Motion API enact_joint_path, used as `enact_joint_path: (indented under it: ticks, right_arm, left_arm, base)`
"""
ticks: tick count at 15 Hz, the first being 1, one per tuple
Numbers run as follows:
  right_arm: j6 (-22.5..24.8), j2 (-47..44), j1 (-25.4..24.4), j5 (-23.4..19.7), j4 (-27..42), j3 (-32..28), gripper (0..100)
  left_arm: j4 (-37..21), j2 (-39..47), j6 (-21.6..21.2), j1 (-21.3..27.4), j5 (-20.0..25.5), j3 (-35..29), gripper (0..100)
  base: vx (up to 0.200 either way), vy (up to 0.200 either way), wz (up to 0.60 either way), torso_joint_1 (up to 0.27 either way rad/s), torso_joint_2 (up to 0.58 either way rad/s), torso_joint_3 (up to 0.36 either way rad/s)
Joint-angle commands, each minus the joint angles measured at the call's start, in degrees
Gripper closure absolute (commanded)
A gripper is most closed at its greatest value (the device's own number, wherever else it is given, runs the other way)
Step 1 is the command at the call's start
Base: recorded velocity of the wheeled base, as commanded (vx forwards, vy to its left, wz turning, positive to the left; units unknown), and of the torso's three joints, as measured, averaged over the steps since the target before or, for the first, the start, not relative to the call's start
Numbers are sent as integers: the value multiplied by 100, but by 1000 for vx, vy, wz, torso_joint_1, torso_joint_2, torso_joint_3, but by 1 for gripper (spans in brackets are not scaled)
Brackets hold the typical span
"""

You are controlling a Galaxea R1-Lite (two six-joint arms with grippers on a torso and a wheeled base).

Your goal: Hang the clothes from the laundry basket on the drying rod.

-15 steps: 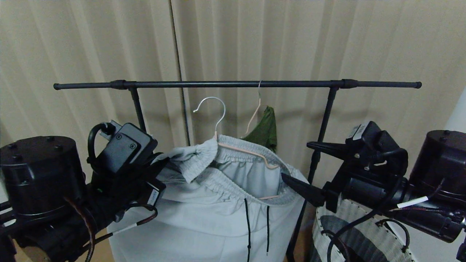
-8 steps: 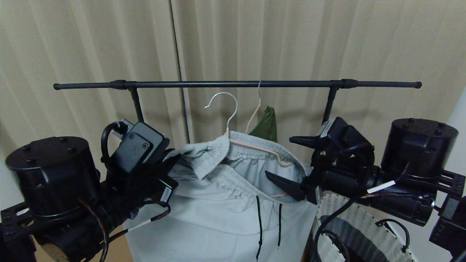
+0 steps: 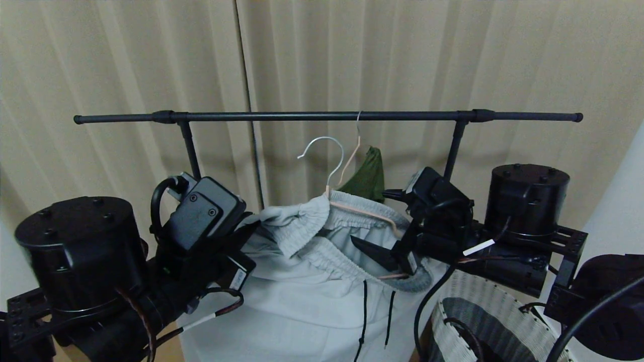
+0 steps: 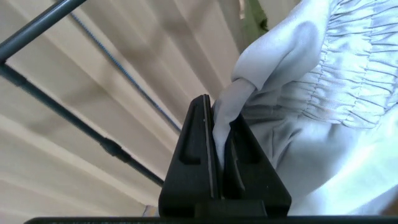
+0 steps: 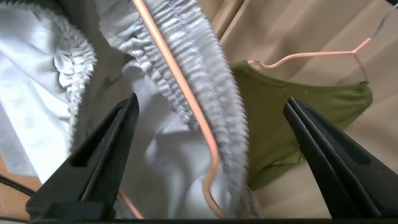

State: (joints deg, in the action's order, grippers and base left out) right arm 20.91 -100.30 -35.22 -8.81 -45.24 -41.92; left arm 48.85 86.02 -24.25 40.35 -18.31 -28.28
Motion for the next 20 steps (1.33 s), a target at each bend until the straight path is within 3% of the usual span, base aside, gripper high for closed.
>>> enact_joint_path:
  ticks: [1, 3, 4, 18, 19, 20]
  right_arm:
    - [1, -95, -11, -6, -11, -26, 0]
    - [1, -86, -20, -6, -11, -26, 0]
    - [1, -86, -20, 2, -11, -26, 100]
    - [1, 99, -11, 196, -64, 44, 100]
    - [1, 99, -11, 205, -64, 44, 100]
    - [-8, 125, -11, 205, -64, 44, 100]
  left_arm:
    - [2, -59, -1, 43, 3, 16, 100]
    - [2, -59, -1, 69, 3, 16, 100]
    - [2, -59, -1, 69, 3, 25, 100]
    - [-7, -226, 17, 52, 82, 130, 100]
    - [-7, -234, 25, 61, 117, 139, 0]
    - [-7, -234, 34, 61, 117, 139, 0]
  base:
    - [0, 0, 0, 0, 0, 0]
    - [0, 0, 0, 0, 0, 0]
    - [0, 0, 0, 0, 0, 0]
    - [0, 0, 0, 0, 0, 0]
    - [0, 0, 0, 0, 0, 0]
    - [0, 0, 0, 0, 0, 0]
